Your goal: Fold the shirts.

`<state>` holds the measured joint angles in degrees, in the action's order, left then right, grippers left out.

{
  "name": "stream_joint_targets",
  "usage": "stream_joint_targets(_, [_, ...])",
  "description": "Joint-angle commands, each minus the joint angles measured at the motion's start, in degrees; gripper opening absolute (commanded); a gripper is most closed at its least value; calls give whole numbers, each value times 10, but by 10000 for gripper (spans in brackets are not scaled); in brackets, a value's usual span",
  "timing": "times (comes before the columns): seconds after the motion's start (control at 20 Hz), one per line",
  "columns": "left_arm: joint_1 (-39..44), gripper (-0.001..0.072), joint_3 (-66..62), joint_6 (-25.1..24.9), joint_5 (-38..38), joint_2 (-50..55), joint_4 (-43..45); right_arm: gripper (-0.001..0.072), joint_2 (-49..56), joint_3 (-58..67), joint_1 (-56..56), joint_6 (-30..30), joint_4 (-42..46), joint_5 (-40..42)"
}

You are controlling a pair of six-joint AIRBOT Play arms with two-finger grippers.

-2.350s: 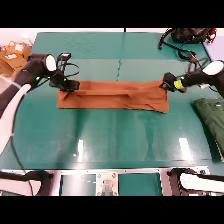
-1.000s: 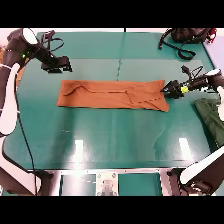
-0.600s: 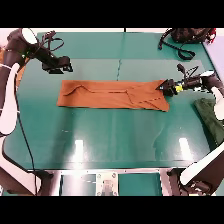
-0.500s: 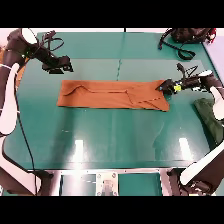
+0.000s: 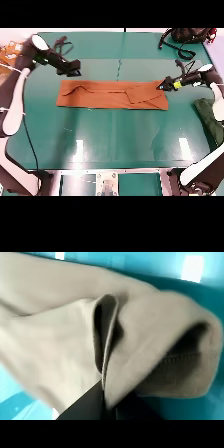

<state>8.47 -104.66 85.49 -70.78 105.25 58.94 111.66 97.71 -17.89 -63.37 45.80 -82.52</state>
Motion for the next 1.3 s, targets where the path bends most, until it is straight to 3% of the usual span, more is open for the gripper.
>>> stream_joint_targets(0.0, [87, 20, 49, -32, 118, 27, -72, 17, -72, 29, 2, -49, 2, -52])
stream_joint_targets(0.3, [244, 20, 12, -35, 254, 147, -185, 18, -182, 88, 60, -128, -14, -115])
stream_joint_targets(0.65, [263, 20, -20, -24, 241, 185, -219, 18, -216, 113, 127, -130, -17, -118])
stream_joint_targets(0.85, [215, 19, -20, -51, 146, 155, -209, 18, -216, 113, 132, -143, -17, -113])
stream_joint_targets(0.95, [167, 19, -33, -52, 68, 128, -158, 18, -216, 113, 144, -163, -17, -95])
stream_joint_targets(1.15, [55, 20, -131, -50, -121, 91, -31, 18, -214, 106, 218, -204, -16, -24])
stream_joint_targets(1.25, [-4, 20, -153, -52, -160, 68, -23, 18, -214, 81, 282, -227, -8, 50])
